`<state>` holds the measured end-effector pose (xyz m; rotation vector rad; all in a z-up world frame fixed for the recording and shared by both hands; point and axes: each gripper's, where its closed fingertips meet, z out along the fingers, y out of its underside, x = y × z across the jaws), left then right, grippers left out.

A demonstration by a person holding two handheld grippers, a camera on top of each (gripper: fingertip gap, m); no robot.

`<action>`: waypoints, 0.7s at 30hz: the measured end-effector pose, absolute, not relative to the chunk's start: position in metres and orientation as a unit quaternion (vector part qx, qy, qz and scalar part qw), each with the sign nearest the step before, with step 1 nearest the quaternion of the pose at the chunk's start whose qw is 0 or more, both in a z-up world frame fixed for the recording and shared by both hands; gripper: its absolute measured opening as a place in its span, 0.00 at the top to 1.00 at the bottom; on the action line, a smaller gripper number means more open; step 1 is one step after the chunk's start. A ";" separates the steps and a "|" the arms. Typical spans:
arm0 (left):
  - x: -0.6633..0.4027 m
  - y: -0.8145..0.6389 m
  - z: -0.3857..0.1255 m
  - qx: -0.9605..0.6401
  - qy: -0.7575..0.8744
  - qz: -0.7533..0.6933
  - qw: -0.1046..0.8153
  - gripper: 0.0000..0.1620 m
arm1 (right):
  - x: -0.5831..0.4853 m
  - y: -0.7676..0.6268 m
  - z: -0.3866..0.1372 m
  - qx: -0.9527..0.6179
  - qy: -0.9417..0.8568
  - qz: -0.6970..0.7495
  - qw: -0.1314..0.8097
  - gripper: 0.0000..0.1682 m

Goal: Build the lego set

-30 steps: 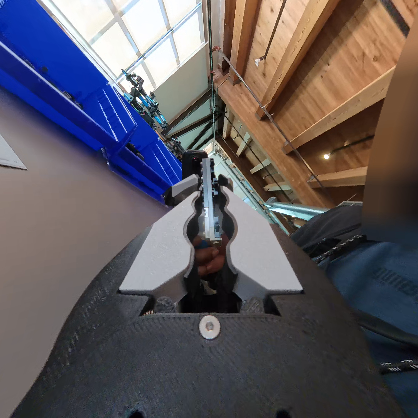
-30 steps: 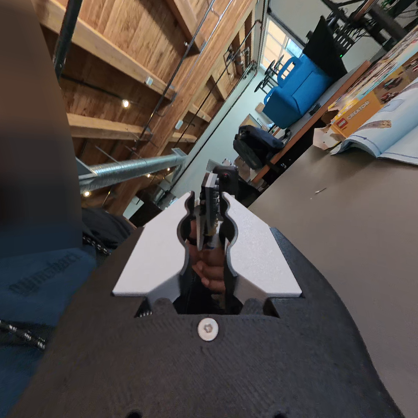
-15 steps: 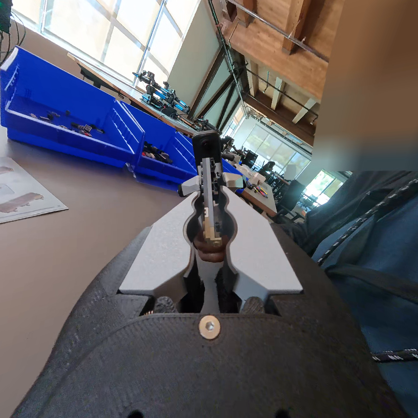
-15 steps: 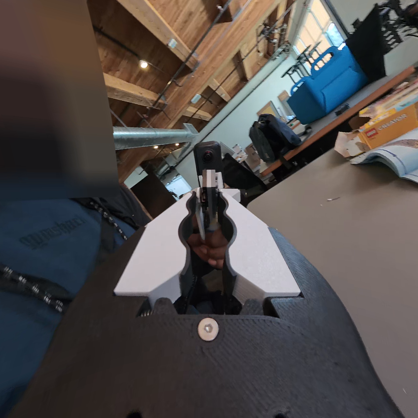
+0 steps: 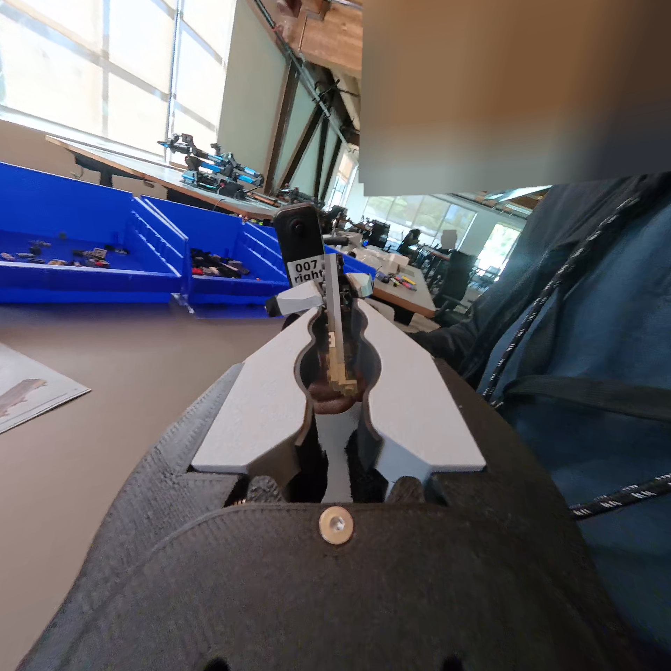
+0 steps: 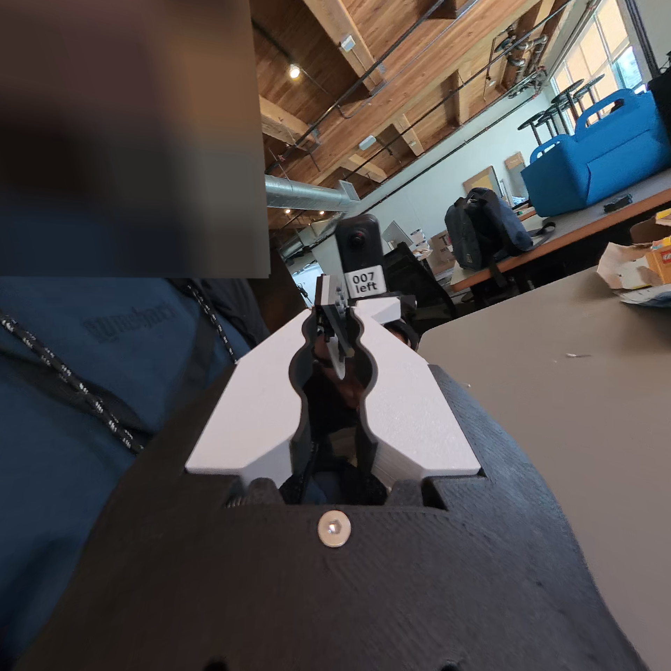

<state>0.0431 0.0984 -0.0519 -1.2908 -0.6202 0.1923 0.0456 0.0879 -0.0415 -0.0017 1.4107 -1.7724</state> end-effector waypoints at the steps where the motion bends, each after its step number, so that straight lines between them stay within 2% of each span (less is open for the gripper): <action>1: 0.044 0.098 -0.051 -0.584 -0.283 0.078 0.757 0.92 | 0.046 0.088 -0.041 -0.002 0.566 -0.709 0.422 0.91; 14: 0.044 0.097 -0.050 -0.567 -0.295 0.038 0.768 0.92 | 0.048 0.087 -0.041 -0.007 0.590 -0.705 0.394 0.91; 21: 0.045 0.098 -0.055 -0.615 -0.282 0.095 0.730 0.92 | 0.045 0.087 -0.049 -0.013 0.629 -0.684 0.369 0.88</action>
